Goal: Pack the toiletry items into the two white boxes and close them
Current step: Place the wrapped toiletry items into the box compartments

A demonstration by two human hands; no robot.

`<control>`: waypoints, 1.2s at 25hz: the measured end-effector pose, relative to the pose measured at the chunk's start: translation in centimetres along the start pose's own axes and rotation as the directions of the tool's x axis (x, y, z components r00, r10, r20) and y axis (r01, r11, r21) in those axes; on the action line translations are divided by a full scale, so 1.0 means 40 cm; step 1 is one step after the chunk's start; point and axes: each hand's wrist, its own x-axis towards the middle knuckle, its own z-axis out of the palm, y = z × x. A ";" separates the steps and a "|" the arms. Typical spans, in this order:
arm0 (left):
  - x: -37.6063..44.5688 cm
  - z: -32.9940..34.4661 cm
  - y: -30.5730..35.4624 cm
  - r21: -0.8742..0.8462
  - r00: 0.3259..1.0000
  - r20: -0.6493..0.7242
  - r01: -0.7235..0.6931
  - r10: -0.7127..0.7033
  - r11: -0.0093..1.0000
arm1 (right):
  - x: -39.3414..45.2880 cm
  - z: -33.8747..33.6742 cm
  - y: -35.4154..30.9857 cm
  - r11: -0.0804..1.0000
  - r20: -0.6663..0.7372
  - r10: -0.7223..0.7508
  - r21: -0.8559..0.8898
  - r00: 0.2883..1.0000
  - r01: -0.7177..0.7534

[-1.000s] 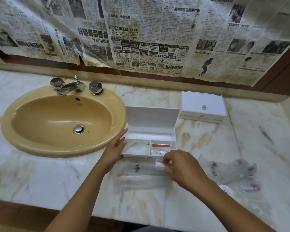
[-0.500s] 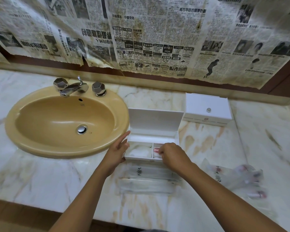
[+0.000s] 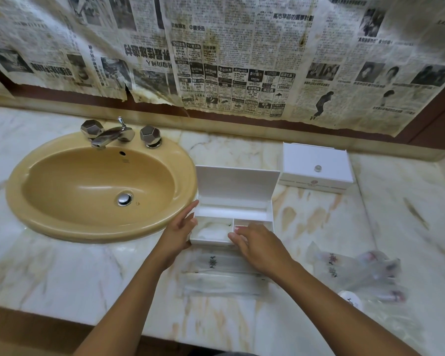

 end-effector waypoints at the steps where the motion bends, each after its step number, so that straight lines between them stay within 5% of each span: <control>1: 0.000 0.000 0.000 -0.004 1.000 0.000 -0.002 0.002 1.000 | -0.004 -0.003 -0.005 1.000 -0.058 -0.007 0.004 0.998 0.008; 6: 0.003 0.001 -0.004 -0.012 1.000 -0.002 0.007 -0.007 1.000 | -0.071 0.018 -0.046 0.977 -0.320 -0.203 -0.005 0.925 0.213; 14: 0.002 0.003 -0.003 0.011 1.000 -0.013 0.015 -0.015 1.000 | -0.139 0.124 -0.047 0.969 0.077 -0.202 -0.129 0.976 0.211; 22: 0.001 0.004 -0.004 0.022 1.000 -0.009 0.020 -0.020 1.000 | -0.141 0.162 -0.036 0.924 0.013 -0.252 -0.293 0.968 0.244; 30: -0.003 0.003 0.003 0.018 1.000 0.002 0.027 -0.027 0.999 | -0.160 0.150 -0.040 0.926 -0.055 -0.285 -0.275 0.957 0.259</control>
